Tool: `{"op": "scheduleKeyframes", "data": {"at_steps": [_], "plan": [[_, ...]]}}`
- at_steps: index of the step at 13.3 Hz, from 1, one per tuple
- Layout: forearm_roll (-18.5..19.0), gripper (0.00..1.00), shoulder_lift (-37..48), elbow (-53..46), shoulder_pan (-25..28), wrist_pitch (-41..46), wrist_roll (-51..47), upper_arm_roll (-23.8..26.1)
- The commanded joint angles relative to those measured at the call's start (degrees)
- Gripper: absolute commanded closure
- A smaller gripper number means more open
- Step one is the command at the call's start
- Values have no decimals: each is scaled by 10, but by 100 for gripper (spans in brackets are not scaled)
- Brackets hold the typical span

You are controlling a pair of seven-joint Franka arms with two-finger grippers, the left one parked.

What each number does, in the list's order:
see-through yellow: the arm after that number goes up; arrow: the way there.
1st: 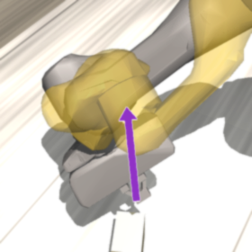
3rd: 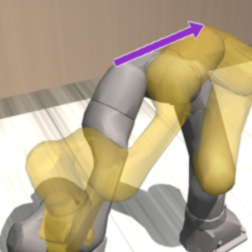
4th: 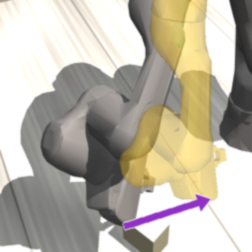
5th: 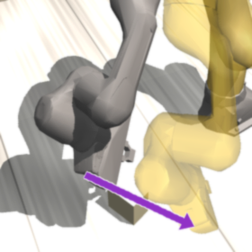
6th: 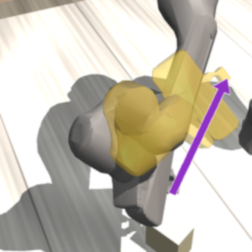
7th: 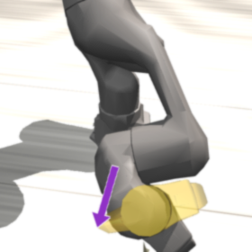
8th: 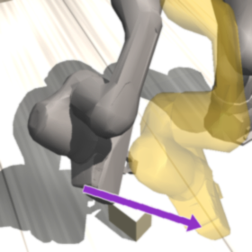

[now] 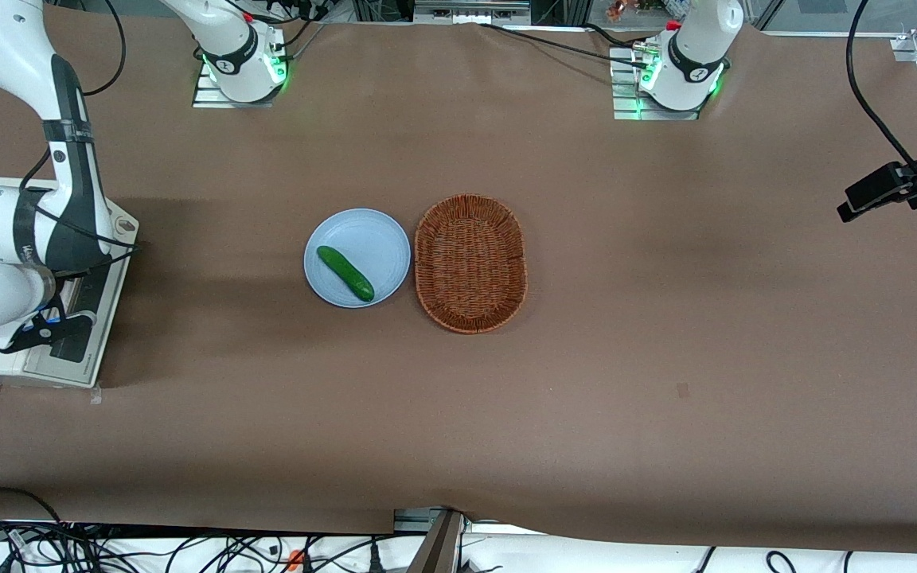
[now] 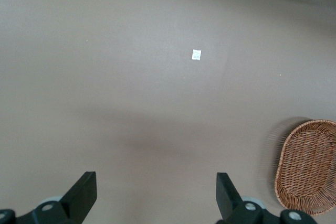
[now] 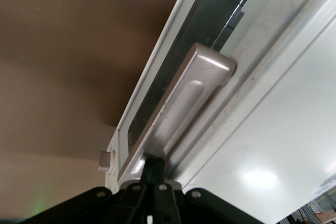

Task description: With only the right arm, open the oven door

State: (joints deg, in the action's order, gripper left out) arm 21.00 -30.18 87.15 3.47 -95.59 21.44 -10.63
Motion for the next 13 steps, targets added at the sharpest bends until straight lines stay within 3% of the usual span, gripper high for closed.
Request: {"op": "scheduleKeyframes", "data": {"at_steps": [1, 8, 13], "plan": [[-3, 100, -18, 1, -8, -28, 7, 4], [-77, 100, -58, -2, -5, -53, 2, 6], [-80, 100, -76, -1, -6, -76, 2, 7]]}}
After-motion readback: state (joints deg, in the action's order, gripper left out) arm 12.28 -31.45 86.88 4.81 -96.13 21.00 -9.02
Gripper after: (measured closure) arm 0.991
